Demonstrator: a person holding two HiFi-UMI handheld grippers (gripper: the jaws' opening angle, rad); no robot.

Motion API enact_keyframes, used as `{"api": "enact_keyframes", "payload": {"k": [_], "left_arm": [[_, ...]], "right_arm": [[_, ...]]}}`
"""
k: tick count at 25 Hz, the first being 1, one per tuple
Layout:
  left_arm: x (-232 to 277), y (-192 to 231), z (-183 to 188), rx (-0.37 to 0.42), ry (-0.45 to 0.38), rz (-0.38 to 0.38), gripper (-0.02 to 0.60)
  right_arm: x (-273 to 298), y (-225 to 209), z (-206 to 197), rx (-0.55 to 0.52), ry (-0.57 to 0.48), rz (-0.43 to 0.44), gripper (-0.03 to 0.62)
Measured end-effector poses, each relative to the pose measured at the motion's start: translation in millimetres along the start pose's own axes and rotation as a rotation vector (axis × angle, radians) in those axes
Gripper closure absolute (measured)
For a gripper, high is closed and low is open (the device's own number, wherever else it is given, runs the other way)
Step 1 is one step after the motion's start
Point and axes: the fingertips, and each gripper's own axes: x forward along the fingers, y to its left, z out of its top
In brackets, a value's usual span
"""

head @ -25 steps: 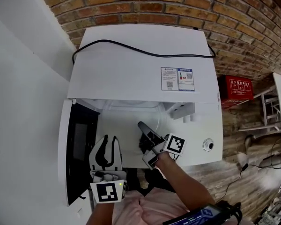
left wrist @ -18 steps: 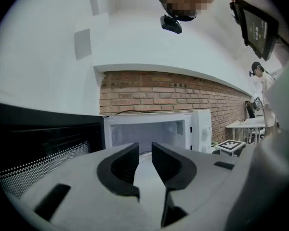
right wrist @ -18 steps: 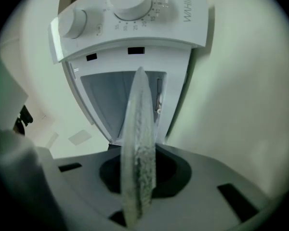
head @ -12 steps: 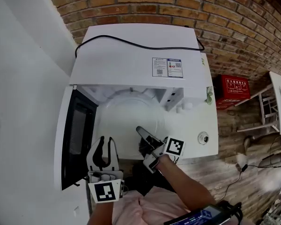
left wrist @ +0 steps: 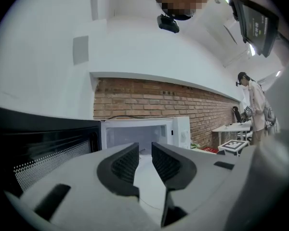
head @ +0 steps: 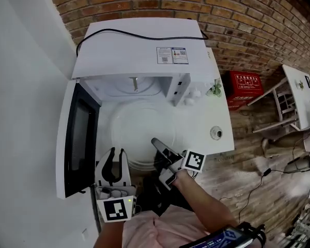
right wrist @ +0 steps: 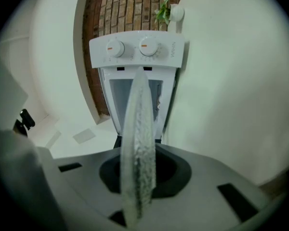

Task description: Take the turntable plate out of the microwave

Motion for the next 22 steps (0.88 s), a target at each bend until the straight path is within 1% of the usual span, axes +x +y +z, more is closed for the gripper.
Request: {"api": "enact_keyframes", "payload": {"k": [4, 8, 16, 22], "left_arm": [[-4.8, -22.8, -3.2, -0.002, -0.013, -0.035, 0.491], [-3.1, -58.6, -5.1, 0.003, -0.003, -0.069, 0.491], [21.4, -138.8, 1.9, -0.005, -0.030, -0.110, 0.491], [37.9, -182.1, 7.2, 0.003, -0.038, -0.118, 0.491]], "right_arm": [[-36.5, -3.9, 5.0, 0.013, -0.043, -0.006, 0.565], [-83.9, -11.2, 22.3, 0.004, -0.086, -0.023, 0.565], [-177.5, -31.8, 78.8, 0.007, -0.174, -0.075, 0.565], [-216.9, -45.8, 126.2, -0.007, -0.214, -0.099, 0.565]]}}
